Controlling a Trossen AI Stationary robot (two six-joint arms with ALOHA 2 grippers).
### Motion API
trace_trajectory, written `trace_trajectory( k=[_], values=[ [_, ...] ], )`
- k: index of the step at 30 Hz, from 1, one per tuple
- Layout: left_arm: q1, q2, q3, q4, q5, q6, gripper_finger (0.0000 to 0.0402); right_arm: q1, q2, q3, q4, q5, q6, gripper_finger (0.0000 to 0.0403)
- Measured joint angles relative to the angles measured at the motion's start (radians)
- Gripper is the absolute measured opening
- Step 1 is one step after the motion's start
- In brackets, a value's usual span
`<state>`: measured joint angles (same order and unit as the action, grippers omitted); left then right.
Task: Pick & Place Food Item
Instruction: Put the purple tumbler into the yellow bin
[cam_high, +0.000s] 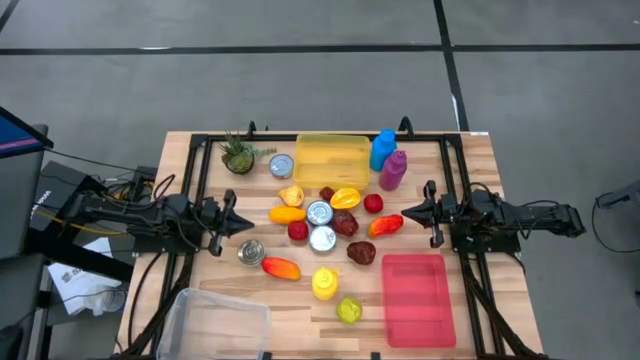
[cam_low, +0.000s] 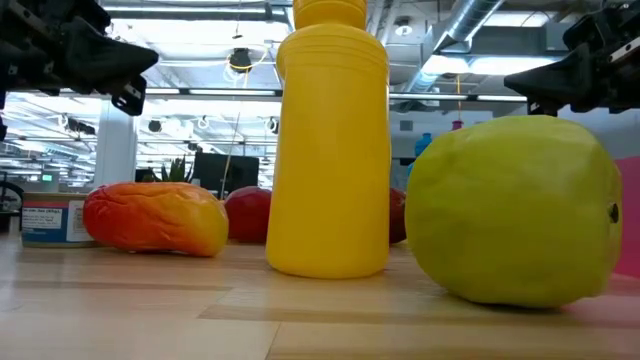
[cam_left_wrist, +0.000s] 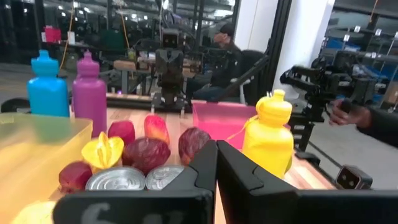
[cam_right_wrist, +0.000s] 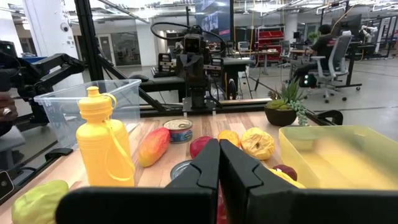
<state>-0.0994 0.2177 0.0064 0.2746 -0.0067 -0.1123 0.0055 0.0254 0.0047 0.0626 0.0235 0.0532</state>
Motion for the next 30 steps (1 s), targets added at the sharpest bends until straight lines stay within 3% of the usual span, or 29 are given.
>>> trace_trajectory(
  k=[15,23,30],
  values=[
    [0.0,0.0,0.0,0.089,-0.008,0.001,0.0002,-0.015,0.0,0.007,0.047,0.004,-0.029,0.0],
    [0.0,0.0,0.0,0.09,-0.008,-0.1,0.0002,-0.061,0.0,0.015,0.092,0.115,-0.031,0.0],
    [0.0,0.0,0.0,0.089,-0.008,-0.102,0.0012,-0.084,0.022,0.017,0.072,0.124,0.046,0.002]
  ],
)
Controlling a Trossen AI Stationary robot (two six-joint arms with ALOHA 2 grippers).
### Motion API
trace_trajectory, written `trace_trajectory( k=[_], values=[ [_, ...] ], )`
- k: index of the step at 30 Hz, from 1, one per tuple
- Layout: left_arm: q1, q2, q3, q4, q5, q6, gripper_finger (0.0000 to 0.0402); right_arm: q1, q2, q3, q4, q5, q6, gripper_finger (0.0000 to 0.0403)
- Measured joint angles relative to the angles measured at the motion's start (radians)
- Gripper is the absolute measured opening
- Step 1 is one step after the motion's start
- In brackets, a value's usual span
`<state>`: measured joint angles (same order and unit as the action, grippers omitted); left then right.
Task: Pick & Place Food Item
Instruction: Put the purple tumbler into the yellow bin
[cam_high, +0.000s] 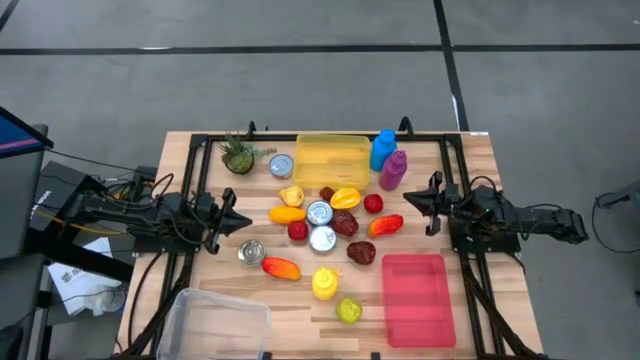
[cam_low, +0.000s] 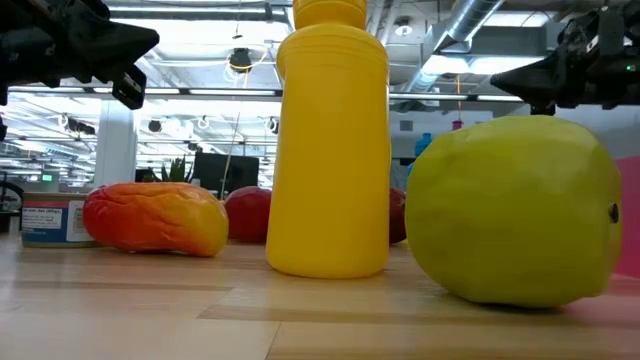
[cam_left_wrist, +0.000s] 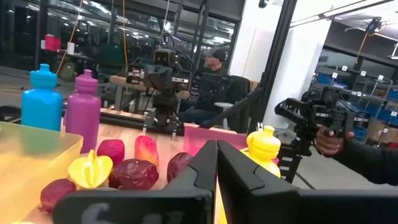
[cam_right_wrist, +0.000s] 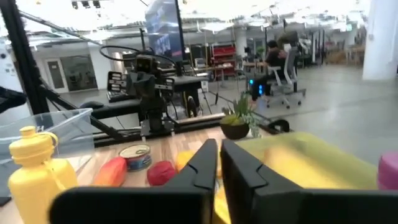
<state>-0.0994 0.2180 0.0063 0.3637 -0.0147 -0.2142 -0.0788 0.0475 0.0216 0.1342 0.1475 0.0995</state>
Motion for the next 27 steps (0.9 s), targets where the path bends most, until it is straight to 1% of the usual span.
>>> trace_trajectory(
  k=[3,7,10,13,16,19,23,27],
  values=[
    [0.0,0.0,0.0,-0.004,0.0,0.0,0.0042,-0.009,0.032,0.001,0.002,0.0,0.022,0.007],
    [0.0,0.0,0.0,-0.006,0.0,0.0,0.0104,-0.024,0.096,0.031,0.004,0.008,0.025,0.0167],
    [0.0,0.0,0.0,-0.006,-0.003,0.0,0.0153,-0.037,0.166,0.106,-0.019,0.036,0.004,0.0237],
    [0.0,0.0,0.0,-0.007,-0.015,0.017,0.0194,-0.055,0.258,0.225,-0.122,0.105,-0.005,0.0278],
    [0.0,0.001,0.0,-0.008,-0.016,0.032,0.0223,-0.078,0.388,0.36,-0.254,0.173,-0.031,0.0289],
    [0.0,0.001,0.0,-0.008,-0.018,0.054,0.0239,-0.105,0.551,0.5,-0.354,0.193,-0.073,0.029],
    [0.0,0.001,0.0,-0.025,-0.021,0.057,0.0246,-0.151,0.761,0.721,-0.534,0.193,-0.108,0.029],
    [0.0,0.001,0.0,-0.072,-0.02,0.053,0.0246,-0.208,0.955,0.981,-0.805,0.194,-0.11,0.029]
  ],
)
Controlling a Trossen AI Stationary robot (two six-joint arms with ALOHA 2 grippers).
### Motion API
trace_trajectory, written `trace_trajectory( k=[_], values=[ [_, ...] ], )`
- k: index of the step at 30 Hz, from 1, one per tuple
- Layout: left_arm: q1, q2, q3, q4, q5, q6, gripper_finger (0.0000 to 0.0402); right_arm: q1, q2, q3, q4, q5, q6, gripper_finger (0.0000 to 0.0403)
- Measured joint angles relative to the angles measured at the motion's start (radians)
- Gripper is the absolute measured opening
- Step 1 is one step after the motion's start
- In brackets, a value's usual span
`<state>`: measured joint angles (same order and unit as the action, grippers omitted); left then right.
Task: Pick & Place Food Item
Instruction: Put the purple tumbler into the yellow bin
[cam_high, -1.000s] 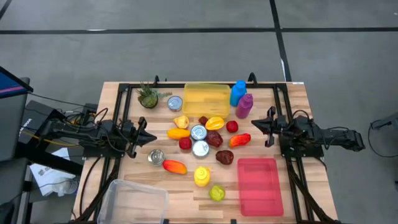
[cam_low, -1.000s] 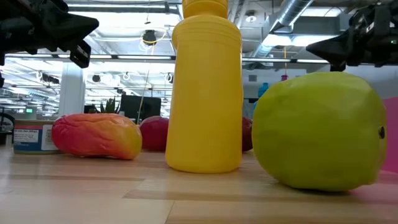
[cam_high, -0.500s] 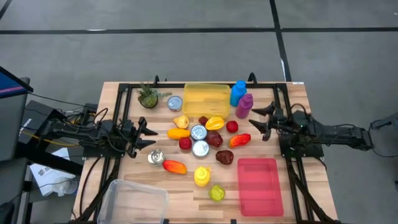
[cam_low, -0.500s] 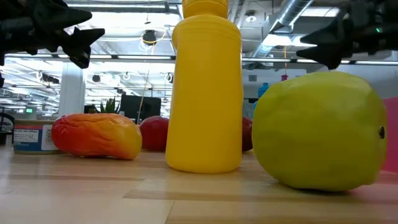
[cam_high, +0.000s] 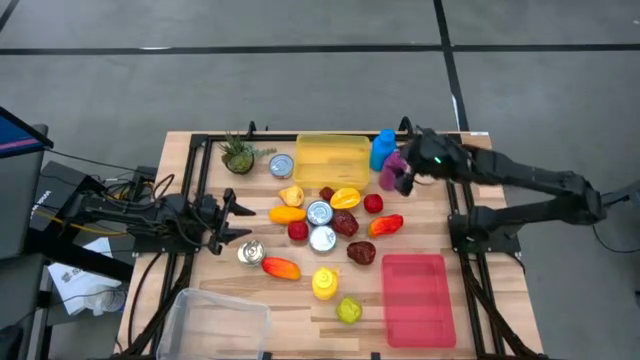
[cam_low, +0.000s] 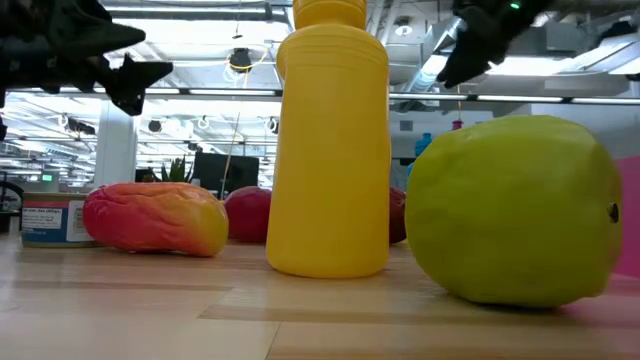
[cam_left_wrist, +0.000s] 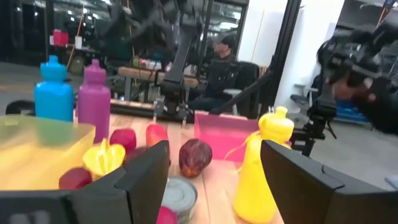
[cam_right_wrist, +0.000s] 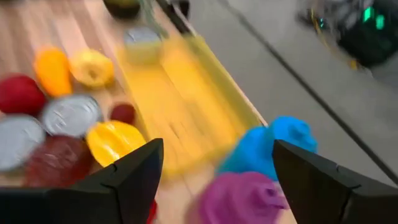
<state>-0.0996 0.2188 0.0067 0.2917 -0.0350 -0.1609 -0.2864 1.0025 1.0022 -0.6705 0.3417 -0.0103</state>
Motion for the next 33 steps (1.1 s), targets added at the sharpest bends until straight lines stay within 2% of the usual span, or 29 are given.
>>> trace_trajectory(
  k=[7,13,16,19,20,27,33],
  values=[
    [0.0,0.0,0.0,-0.023,0.001,-0.003,0.0247,-0.102,0.291,0.44,-0.41,0.06,0.006,0.029],
    [0.0,0.0,0.0,-0.024,0.001,-0.074,0.0246,-0.184,0.491,0.677,-0.809,0.051,0.08,0.0293],
    [0.0,0.0,0.0,-0.027,0.007,-0.083,0.0247,-0.214,0.56,0.702,-0.9,0.017,0.095,0.0299],
    [0.0,0.0,0.0,-0.028,0.027,-0.084,0.0247,-0.225,0.582,0.697,-0.88,-0.124,0.054,0.0315],
    [0.0,0.0,0.0,-0.029,0.033,-0.084,0.0246,-0.227,0.594,0.702,-0.879,-0.143,0.043,0.0322],
    [0.0,0.0,0.0,-0.052,0.036,-0.083,0.0247,-0.246,0.637,0.707,-0.888,-0.162,0.006,0.0378],
    [0.0,0.0,0.0,-0.053,0.036,-0.083,0.0247,-0.281,0.638,0.707,-0.855,-0.214,-0.028,0.0385]
  ],
)
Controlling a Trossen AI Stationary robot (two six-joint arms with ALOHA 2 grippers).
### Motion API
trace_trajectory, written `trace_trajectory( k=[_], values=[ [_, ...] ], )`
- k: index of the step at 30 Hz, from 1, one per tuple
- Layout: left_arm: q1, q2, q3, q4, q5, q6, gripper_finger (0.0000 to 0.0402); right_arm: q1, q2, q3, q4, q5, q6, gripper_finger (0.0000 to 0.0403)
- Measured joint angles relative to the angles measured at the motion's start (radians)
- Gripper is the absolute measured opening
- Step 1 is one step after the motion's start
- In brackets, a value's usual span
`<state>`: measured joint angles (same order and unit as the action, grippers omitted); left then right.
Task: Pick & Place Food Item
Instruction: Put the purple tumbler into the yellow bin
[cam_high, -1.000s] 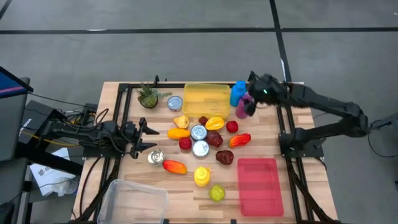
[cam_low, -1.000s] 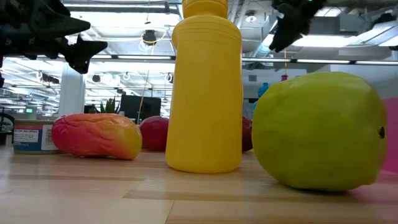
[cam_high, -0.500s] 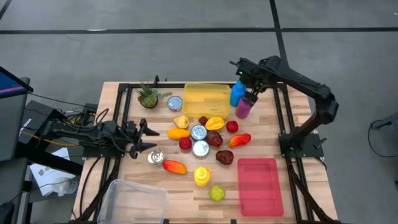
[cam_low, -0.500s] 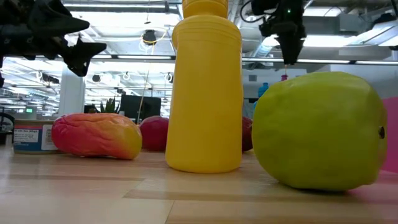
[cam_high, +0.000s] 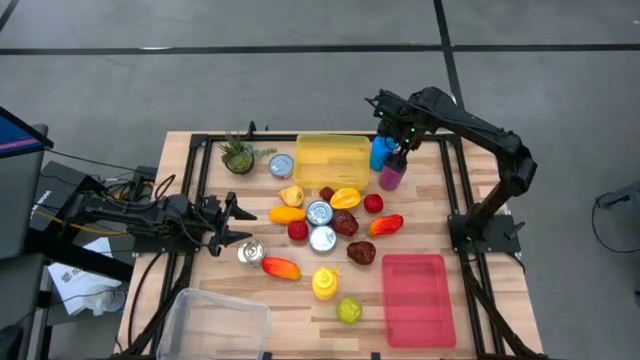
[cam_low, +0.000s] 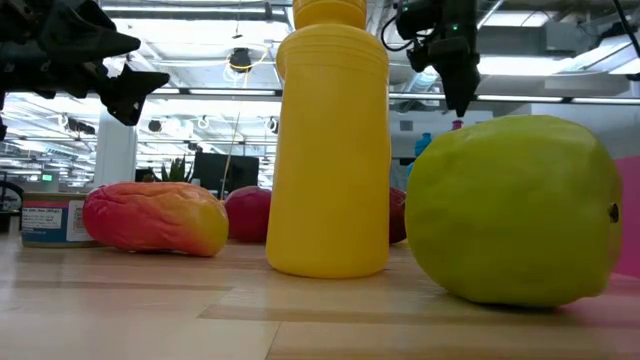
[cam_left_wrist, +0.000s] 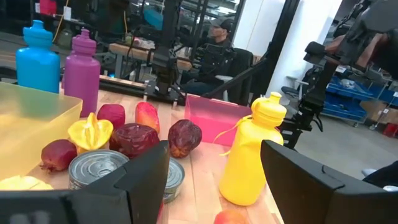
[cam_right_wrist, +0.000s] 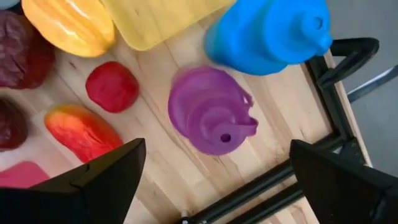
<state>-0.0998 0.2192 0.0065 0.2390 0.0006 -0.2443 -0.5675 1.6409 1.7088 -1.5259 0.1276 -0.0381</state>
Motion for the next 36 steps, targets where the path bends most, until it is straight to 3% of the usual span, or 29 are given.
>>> trace_trajectory(
  k=[10,23,36],
  values=[
    [0.0,0.0,0.0,-0.028,0.0,0.0,0.0246,-0.09,0.001,-0.073,0.074,-0.06,-0.059,0.0386],
    [0.0,0.0,0.0,-0.041,0.0,-0.004,0.0247,-0.095,0.0,-0.177,0.152,-0.079,-0.075,0.0366],
    [0.0,0.0,0.0,-0.041,0.0,-0.004,0.0246,-0.089,0.0,-0.183,0.163,-0.079,-0.075,0.0268]
  ],
)
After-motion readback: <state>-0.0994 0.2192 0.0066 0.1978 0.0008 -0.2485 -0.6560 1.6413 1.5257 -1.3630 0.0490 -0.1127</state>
